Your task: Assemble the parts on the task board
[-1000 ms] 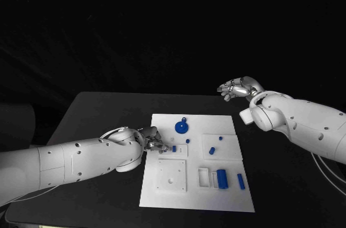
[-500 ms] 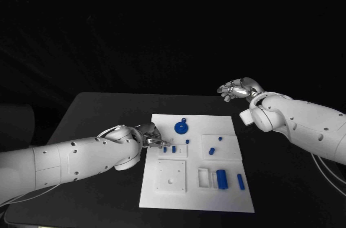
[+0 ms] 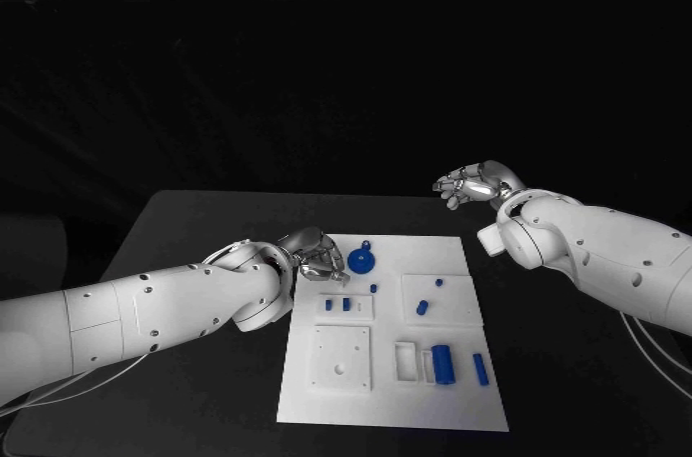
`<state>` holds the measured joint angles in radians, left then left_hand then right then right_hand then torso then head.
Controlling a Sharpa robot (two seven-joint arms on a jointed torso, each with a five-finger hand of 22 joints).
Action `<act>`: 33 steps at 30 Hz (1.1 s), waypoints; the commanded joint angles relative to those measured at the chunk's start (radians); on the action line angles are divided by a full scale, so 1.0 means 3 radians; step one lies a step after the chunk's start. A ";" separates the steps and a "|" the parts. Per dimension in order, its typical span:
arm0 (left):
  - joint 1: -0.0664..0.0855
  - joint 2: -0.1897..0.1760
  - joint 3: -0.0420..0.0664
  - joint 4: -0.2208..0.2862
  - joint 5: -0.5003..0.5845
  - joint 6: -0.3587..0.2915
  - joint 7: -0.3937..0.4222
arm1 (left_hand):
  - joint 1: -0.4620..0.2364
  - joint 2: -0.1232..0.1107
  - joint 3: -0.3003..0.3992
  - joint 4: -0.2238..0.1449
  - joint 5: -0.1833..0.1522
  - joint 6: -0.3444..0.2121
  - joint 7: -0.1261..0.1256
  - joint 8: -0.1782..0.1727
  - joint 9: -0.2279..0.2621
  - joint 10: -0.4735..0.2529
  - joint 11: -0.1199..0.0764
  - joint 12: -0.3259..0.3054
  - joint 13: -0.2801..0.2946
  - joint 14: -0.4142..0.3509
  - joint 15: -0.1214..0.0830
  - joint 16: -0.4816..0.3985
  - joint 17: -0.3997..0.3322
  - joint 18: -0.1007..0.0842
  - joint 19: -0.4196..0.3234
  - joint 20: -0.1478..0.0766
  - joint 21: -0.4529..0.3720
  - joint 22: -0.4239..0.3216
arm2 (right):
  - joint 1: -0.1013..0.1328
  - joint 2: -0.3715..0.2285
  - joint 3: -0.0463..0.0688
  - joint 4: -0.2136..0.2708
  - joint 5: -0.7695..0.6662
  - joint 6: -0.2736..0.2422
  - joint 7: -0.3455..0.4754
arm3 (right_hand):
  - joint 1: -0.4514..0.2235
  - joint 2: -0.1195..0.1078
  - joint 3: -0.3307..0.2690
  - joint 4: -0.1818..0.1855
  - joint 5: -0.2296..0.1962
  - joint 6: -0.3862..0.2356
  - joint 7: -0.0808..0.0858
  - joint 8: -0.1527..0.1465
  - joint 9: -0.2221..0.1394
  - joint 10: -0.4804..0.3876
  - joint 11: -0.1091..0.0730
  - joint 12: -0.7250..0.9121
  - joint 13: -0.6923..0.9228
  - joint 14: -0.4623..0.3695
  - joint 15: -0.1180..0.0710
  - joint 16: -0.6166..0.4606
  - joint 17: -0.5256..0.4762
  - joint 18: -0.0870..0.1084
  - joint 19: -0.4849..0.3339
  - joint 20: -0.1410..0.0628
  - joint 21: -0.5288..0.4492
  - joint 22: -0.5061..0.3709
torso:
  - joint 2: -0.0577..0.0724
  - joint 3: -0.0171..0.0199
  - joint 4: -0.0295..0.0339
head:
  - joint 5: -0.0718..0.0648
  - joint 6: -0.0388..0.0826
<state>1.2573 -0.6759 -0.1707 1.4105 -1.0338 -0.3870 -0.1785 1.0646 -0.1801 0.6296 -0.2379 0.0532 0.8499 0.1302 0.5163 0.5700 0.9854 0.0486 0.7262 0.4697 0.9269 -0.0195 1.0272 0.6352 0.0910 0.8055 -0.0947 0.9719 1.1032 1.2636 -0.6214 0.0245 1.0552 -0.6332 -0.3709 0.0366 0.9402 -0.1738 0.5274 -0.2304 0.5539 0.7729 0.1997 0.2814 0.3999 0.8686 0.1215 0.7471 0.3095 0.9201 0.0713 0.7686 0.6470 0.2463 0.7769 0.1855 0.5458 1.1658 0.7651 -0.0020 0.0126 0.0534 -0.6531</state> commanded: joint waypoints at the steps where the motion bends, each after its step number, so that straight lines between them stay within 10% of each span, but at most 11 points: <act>1: 0.0014 0.0090 0.0007 -0.0064 -0.0042 -0.0126 0.0552 | 0.0242 0.0071 0.0039 -0.0144 0.0023 -0.0052 0.0051 -0.0120 -0.0084 0.0036 0.0089 -0.0376 -0.0269 0.0021 0.0044 -0.0057 -0.0086 -0.0016 -0.0002 -0.0035 -0.0040 0.0000 | -0.0010 0.0009 0.0001 -0.0019 -0.0004 0.0061 0.0021 | 0.0019 0.0024 0.0004 -0.0009 0.0008 -0.0018 0.0065 0.0019 -0.0004 -0.0027 -0.0007 0.0022 -0.0005 -0.0033 -0.0001 0.0015 -0.0004 0.0052 -0.0024 -0.0002 -0.0014 0.0004 | 0.0002 -0.0003 -0.0003 | -0.0022 0.0020; 10: 0.0083 0.0339 0.0005 -0.0309 -0.0915 0.0108 0.0783 | 0.0493 0.0051 -0.0062 -0.0156 0.0005 -0.0122 0.0060 -0.0319 -0.0290 0.0241 0.0163 -0.1285 -0.0759 0.0230 0.0035 0.0104 -0.0128 0.0072 0.0163 -0.0046 0.0127 0.0175 | -0.0014 0.0035 0.0001 -0.0022 -0.0004 0.0067 0.0023 | 0.0017 0.0027 0.0003 -0.0010 0.0006 -0.0017 0.0065 0.0020 -0.0005 -0.0025 -0.0006 0.0024 -0.0007 -0.0031 -0.0001 0.0016 -0.0004 0.0052 -0.0022 -0.0001 -0.0013 0.0005 | 0.0003 0.0004 -0.0004 | -0.0031 0.0073; 20: 0.0079 0.0601 -0.0012 -0.0625 -0.1371 0.0277 0.0801 | 0.0509 0.0041 0.0048 -0.0142 0.0185 -0.0070 0.0027 -0.0384 -0.0351 0.0358 0.0184 -0.1530 -0.0835 0.0247 0.0046 0.0132 -0.0164 0.0087 0.0188 -0.0030 0.0121 0.0203 | -0.0018 0.0065 0.0001 0.0013 0.0009 0.0073 0.0020 | 0.0012 0.0031 0.0001 -0.0008 0.0005 -0.0017 0.0065 0.0021 -0.0005 -0.0024 -0.0006 0.0027 -0.0008 -0.0029 -0.0001 0.0018 -0.0004 0.0052 -0.0020 0.0000 -0.0013 0.0005 | 0.0009 0.0005 -0.0010 | -0.0027 0.0081; 33: 0.0056 0.0680 -0.0081 -0.0779 -0.1577 0.0437 0.0815 | 0.0302 -0.0032 -0.0130 -0.0081 -0.0009 -0.0057 -0.0004 -0.0433 -0.0379 0.0291 0.0200 -0.1780 -0.0915 0.0273 0.0058 0.0283 -0.0134 0.0132 0.0241 -0.0027 0.0215 0.0297 | -0.0019 0.0111 0.0001 -0.0002 0.0014 0.0079 0.0022 | 0.0004 0.0034 -0.0003 -0.0004 0.0005 -0.0017 0.0066 0.0022 -0.0006 -0.0023 -0.0005 0.0029 -0.0011 -0.0028 -0.0001 0.0019 -0.0004 0.0052 -0.0018 0.0001 -0.0013 0.0006 | 0.0021 0.0006 -0.0029 | -0.0031 0.0076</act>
<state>1.2759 -0.4766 -0.1949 1.1782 -1.4716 -0.2849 0.0469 1.1629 -0.1948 0.5971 -0.2626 0.0532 0.8323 0.1298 0.3884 0.4565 1.0769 0.1071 0.1964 0.1963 1.0094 -0.0086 1.1081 0.5956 0.0616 0.8778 -0.1090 1.0299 1.1915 1.2582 -0.5897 0.0246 1.0542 -0.6308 -0.3632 0.0366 0.9402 -0.1737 0.5273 -0.2304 0.5539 0.7736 0.1989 0.2814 0.3991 0.8686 0.1215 0.7510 0.3079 0.9201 0.0713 0.7686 0.6472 0.2463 0.7768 0.1855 0.5458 1.1665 0.7697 -0.0008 0.0070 0.0427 -0.6318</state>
